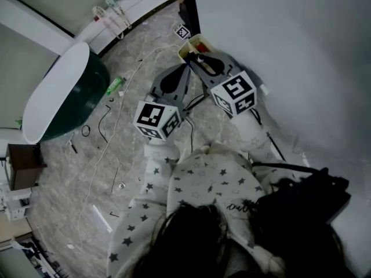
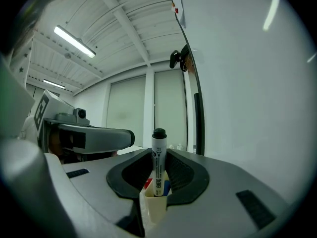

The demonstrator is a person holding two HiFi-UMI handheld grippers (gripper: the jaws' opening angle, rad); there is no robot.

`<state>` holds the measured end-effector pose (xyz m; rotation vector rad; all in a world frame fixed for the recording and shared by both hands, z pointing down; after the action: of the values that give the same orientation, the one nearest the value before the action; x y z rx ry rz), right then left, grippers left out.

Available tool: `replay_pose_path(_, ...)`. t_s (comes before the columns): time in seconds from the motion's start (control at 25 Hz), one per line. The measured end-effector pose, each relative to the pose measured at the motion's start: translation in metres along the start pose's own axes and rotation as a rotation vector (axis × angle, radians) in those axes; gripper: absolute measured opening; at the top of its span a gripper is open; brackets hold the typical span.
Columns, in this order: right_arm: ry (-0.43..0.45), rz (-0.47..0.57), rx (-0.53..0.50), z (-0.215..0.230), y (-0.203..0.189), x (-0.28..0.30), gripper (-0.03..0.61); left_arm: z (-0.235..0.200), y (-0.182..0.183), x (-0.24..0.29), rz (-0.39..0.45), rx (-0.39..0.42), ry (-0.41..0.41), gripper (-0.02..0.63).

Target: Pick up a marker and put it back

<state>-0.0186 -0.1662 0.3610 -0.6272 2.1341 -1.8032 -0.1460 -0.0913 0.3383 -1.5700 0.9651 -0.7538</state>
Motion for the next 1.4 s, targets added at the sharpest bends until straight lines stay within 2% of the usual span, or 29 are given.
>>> replay_pose_path(0.44,0.0,-0.056,-0.034,-0.007,-0.01,0.002,0.083,-0.003,-0.006,0.004,-0.017,-0.013,-0.004,0.0)
replay_pose_path(1.0,-0.021,-0.012,-0.024,-0.006,-0.011,0.001,0.083,-0.006,-0.012,0.007,-0.028,-0.021,-0.016,0.0)
replay_pose_path(1.4,0.016,0.068,-0.01,-0.011,0.019,-0.01,0.084,-0.003,0.01,-0.008,0.02,-0.019,-0.022,0.0)
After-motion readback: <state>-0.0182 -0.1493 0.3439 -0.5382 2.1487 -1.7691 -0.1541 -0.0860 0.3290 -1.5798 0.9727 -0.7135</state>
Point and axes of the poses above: the fingertips, and each gripper's own axes: x forward along the fingers, z to its right, y out of its top, the point moved 9 cm from there along -x, backward along the fingers, and after that the axes turned 9 degrees about -x, right-handed, at the moved point
